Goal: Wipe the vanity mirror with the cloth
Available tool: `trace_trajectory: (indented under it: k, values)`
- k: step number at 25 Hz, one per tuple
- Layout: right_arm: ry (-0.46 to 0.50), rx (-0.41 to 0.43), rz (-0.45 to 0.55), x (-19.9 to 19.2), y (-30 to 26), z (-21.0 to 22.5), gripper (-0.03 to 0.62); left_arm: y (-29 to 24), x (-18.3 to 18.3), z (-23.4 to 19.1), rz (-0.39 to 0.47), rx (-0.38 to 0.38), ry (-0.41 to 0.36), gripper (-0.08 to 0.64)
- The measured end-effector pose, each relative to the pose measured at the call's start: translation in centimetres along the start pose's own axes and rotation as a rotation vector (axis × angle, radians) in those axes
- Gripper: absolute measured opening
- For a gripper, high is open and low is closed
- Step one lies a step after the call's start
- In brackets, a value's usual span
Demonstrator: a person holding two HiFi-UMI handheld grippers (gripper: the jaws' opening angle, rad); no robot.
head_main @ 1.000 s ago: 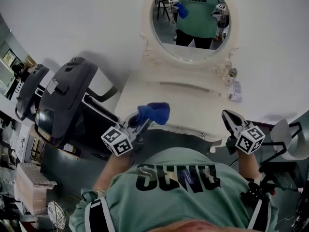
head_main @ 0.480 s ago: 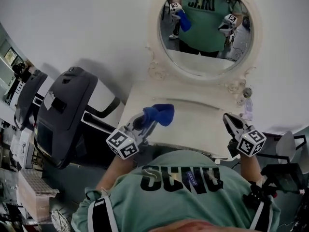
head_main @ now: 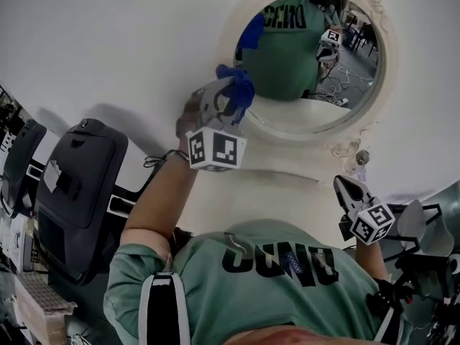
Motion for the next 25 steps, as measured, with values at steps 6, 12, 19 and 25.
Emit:
trace_trajectory:
  k: [6, 12, 19, 25]
  values:
    - [0.018, -0.009, -0.008, -0.6, 1.3, 5.4, 0.008, -10.6, 1.9, -0.5, -0.262, 0.159, -0.454, 0.087]
    - [-0.045, -0.007, 0.001, -2.1, 0.9, 7.8, 0.008, -15.5, 0.6, -0.5, -0.423, 0.204, -0.617, 0.087]
    - [-0.063, 0.009, 0.0, -2.8, -0.3, 8.1, 0.008, -15.8, 0.1, -0.5, -0.486, 0.169, -0.681, 0.086]
    - [-0.067, 0.033, -0.038, -3.2, -1.1, 7.4, 0.006, -14.0, -4.2, 2.9, -0.553, 0.046, -0.67, 0.086]
Point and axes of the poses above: the fingertips, and each gripper's own axes: y backward along the fingers, z to its right, x out of its top, the point moved 10 cm from there along y, backward along the fingers, and after that the axes turned 7 degrees about -x, right-handed, at the moved point
